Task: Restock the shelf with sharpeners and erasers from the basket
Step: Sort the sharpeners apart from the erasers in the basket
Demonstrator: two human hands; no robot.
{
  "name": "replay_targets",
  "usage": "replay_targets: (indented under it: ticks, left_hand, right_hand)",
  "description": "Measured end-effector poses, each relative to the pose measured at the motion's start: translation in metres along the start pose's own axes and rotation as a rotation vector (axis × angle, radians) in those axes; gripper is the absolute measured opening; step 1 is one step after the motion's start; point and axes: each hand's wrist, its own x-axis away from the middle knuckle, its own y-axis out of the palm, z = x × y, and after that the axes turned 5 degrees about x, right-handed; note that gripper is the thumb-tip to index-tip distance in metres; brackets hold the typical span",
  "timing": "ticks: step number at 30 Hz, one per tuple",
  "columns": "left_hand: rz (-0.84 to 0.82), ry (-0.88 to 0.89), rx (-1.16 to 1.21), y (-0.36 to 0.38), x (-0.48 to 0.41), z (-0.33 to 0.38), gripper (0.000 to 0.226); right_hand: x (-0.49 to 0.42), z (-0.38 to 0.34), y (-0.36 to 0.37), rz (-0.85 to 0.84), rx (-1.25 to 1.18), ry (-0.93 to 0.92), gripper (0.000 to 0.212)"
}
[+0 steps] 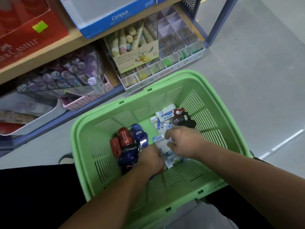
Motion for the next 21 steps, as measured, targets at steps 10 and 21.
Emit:
replay_targets:
  ticks: [10,21]
  left_hand:
    - [-0.095,-0.335,0.735,0.013,0.018,0.004,0.038]
    - [0.025,-0.180,0.520,0.020,0.006,0.003,0.027]
  right_hand:
    - [-0.010,0.001,0.032,-0.295,0.542,-0.264,0.033]
    - [-0.013,0.009,-0.024,0.186,0.330,-0.067,0.026]
